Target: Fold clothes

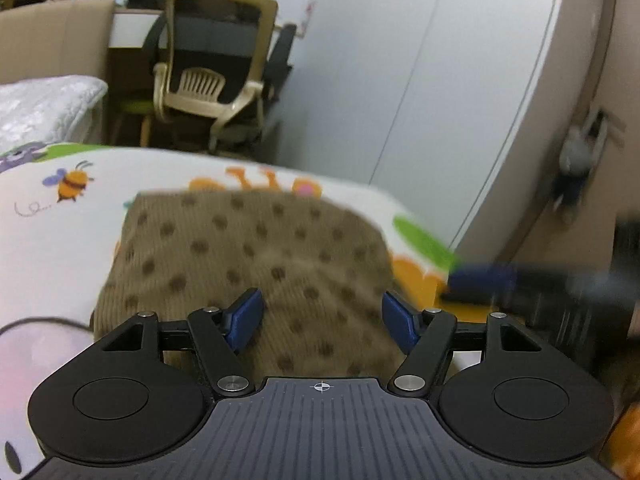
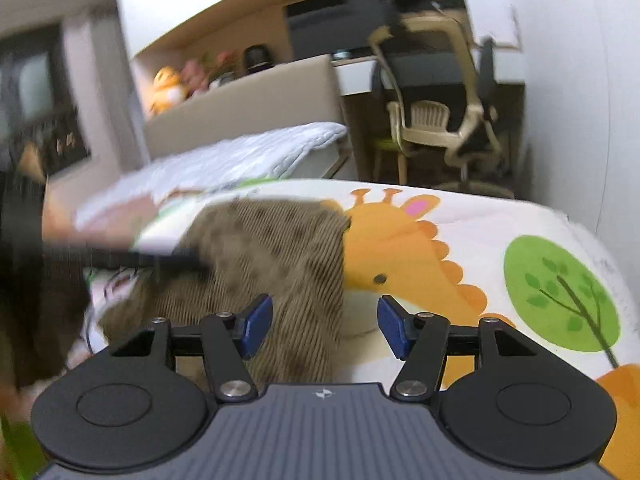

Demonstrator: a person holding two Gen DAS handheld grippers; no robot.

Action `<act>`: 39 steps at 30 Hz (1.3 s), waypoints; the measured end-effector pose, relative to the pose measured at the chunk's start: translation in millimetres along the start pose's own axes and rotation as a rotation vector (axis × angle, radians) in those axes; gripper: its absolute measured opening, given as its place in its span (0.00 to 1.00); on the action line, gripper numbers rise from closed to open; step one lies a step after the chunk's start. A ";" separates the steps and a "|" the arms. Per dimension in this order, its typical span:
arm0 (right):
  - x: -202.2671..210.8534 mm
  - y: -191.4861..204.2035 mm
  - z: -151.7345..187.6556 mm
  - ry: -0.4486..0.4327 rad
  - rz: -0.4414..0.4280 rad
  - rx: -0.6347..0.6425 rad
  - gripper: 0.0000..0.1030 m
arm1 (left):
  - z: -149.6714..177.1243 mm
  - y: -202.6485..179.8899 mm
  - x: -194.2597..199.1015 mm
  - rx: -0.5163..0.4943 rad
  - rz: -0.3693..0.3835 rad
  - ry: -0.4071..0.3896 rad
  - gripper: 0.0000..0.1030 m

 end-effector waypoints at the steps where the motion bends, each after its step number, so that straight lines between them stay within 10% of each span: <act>1: -8.8 -5.0 -4.0 0.007 -0.007 -0.034 0.57 | 4.8 2.2 0.6 -0.011 -0.006 0.009 0.65; 14: -119.9 88.3 -37.7 0.107 -0.330 -0.049 0.38 | -0.1 58.2 46.7 0.060 -0.062 -0.007 0.49; 24: -124.0 24.0 1.4 0.239 -0.071 0.002 0.40 | 5.1 37.7 64.8 0.013 0.001 0.004 0.69; 31: -89.9 32.1 -9.3 0.154 -0.056 0.095 0.43 | 24.2 17.0 67.3 -0.060 0.040 0.072 0.76; 35: -91.4 42.8 -29.6 0.092 -0.117 0.029 0.68 | 13.4 14.4 73.4 -0.076 0.028 0.036 0.77; 39: -117.9 46.2 -40.1 0.072 -0.120 -0.059 0.69 | 8.0 13.5 77.8 -0.141 -0.008 0.016 0.84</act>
Point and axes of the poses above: each gripper's, at about its wrist camera, not at the fingertips, and x roughly against the way its jaws point, y to its left, z to its underside, the point moved 5 cm from there along -x, roughly the way its jaws point, and after that the axes turned 13 degrees about -y, right-handed, at the moved point
